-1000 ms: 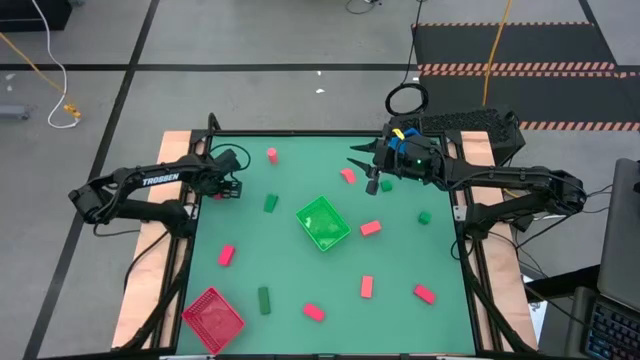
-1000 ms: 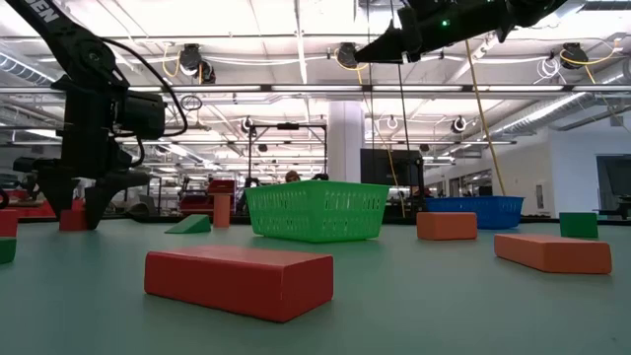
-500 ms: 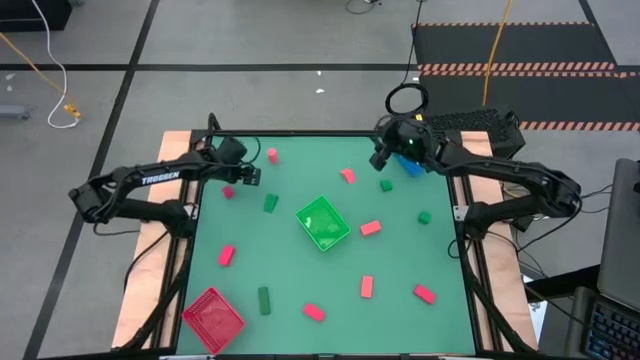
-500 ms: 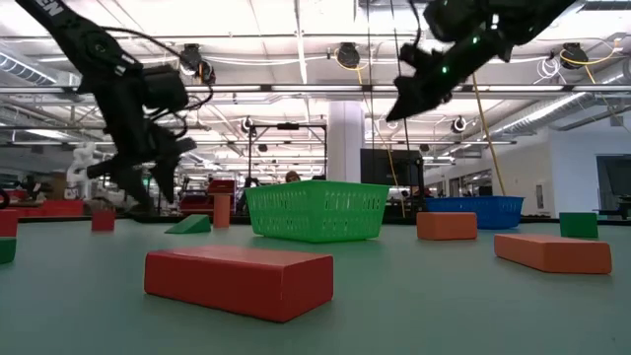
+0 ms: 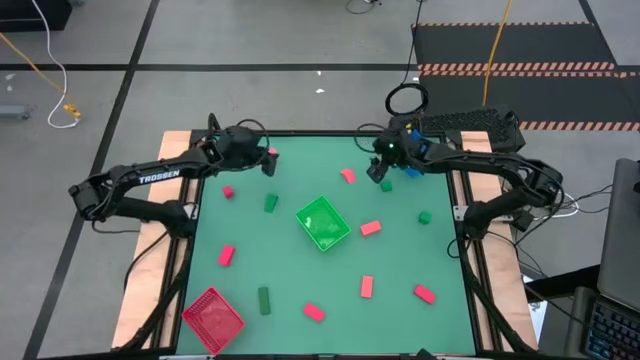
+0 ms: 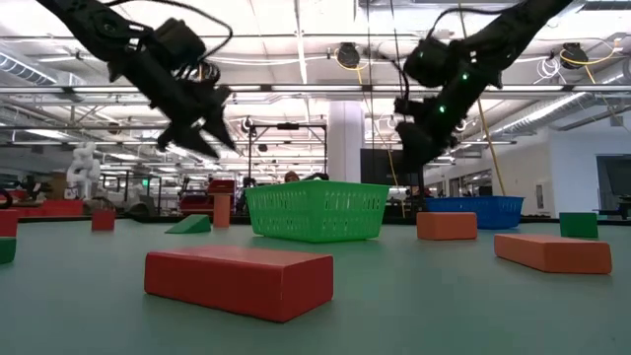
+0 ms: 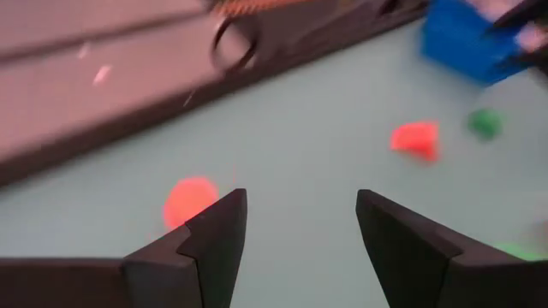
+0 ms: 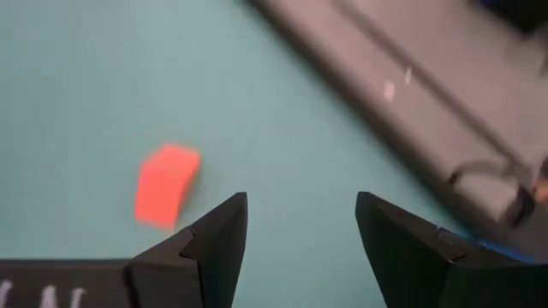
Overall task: Sort & place blocks by color
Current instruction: Put the green block into the green bin
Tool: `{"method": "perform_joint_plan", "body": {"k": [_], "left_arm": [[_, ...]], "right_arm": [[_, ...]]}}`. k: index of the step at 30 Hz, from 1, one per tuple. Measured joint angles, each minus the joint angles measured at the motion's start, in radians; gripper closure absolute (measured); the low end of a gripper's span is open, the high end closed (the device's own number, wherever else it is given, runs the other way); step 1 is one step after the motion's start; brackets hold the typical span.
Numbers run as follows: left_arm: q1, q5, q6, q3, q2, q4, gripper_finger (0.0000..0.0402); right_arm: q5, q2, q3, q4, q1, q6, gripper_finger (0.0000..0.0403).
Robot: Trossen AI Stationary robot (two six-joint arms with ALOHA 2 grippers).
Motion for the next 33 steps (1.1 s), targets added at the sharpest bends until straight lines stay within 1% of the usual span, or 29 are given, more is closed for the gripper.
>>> {"method": "perform_joint_plan", "body": {"k": [4,7,10,14,19,24,29,31,33], "left_arm": [[-0.021,0.075,0.084,0.027,0.000,0.113,0.0176],[-0.036,0.120,0.132,0.036,0.000,0.190,0.0176],[-0.054,0.144,0.164,0.036,0.000,0.229,0.0176],[-0.067,0.156,0.230,0.036,-0.001,0.252,0.0176],[-0.066,0.156,0.268,0.036,-0.026,0.253,0.0176],[-0.070,0.190,0.268,0.036,-0.086,0.246,0.0176],[-0.092,0.199,0.265,0.036,-0.144,0.215,0.0176],[-0.107,0.199,0.266,0.036,-0.154,0.216,0.0176],[-0.121,0.199,0.266,0.036,-0.161,0.215,0.0176]], "right_arm": [[0.001,0.024,0.000,-0.131,0.000,0.082,0.0188],[0.002,0.017,0.000,-0.189,0.008,0.146,0.0188],[0.000,0.005,0.000,-0.237,0.023,0.200,0.0188],[-0.002,0.005,0.000,-0.271,0.050,0.276,0.0188],[0.001,0.017,0.001,-0.310,0.095,0.358,0.0188],[0.032,0.017,0.001,-0.324,0.122,0.415,0.0188],[0.035,0.017,-0.039,-0.325,0.127,0.457,0.0188],[0.053,0.017,-0.056,-0.306,0.127,0.464,0.0188],[0.049,0.017,-0.076,-0.266,0.127,0.470,0.0188]]}}
